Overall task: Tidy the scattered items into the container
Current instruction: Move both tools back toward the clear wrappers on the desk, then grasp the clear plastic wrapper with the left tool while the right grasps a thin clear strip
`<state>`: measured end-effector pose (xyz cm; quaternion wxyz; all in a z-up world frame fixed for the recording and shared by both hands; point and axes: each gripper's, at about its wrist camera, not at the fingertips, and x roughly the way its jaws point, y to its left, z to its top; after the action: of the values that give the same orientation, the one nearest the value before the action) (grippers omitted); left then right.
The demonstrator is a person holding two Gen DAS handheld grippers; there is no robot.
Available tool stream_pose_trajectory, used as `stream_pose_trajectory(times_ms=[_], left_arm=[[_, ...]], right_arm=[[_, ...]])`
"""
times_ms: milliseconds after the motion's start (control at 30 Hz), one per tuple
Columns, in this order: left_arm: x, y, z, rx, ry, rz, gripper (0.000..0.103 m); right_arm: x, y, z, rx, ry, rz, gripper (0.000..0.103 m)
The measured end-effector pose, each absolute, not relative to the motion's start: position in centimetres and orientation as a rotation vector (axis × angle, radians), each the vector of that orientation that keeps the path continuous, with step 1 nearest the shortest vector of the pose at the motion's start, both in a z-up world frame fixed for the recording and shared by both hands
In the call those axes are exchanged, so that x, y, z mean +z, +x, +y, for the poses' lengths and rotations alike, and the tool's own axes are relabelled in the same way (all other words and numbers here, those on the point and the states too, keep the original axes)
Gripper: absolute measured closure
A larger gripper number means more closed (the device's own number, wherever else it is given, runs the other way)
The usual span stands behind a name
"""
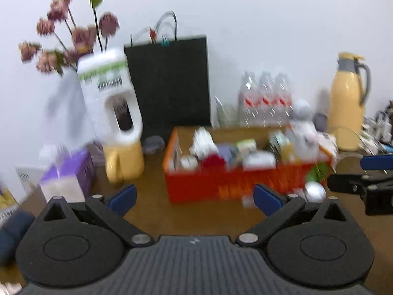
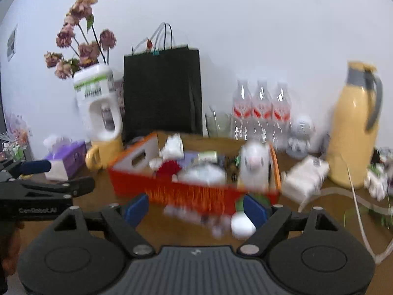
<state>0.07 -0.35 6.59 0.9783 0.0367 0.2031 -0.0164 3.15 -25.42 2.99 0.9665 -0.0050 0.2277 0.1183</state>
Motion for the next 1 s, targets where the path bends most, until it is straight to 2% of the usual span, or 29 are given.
stream_pose_trajectory(times_ms=[200,367,467,500,567,633,867,1000], left_arm=[[3.6,-1.6,-1.2,-0.141,0.165,0.431,0.0],[2.1,1.6,-2.4,-0.174,0.22,0.459,0.0],[1.8,3.7,-2.2,-0.229,0.188,0.478,0.001],[1.8,4.4,-2.2,-0.247,0.185,0.487,0.004],[1.5,5.8,-2.2,-0.28,0.187,0.509,0.014],[1.3,7.1,-2.2,-0.31,0.19,0.539,0.029],[0.4,9.7,-1.7,-0.358,0.16,0.602,0.03],[0.1,10.1,-1.3,-0.365,0.198,0.614,0.031]], right_arm=[[-0.2,1.5,-27.2,0.223,0.013,0.511,0.02],[-1.9,5.2,-26.5,0.28,0.024,0.58,0.042],[-2.6,8.4,-25.0,0.322,-0.018,0.598,0.049],[-2.9,9.4,-24.5,0.33,-0.046,0.599,0.05],[-3.4,11.6,-23.9,0.352,-0.113,0.618,0.059],[-3.8,13.1,-23.6,0.374,-0.155,0.628,0.06],[-4.4,16.4,-22.6,0.512,-0.18,0.668,0.06],[-5.3,17.5,-21.5,0.598,-0.198,0.7,0.066]])
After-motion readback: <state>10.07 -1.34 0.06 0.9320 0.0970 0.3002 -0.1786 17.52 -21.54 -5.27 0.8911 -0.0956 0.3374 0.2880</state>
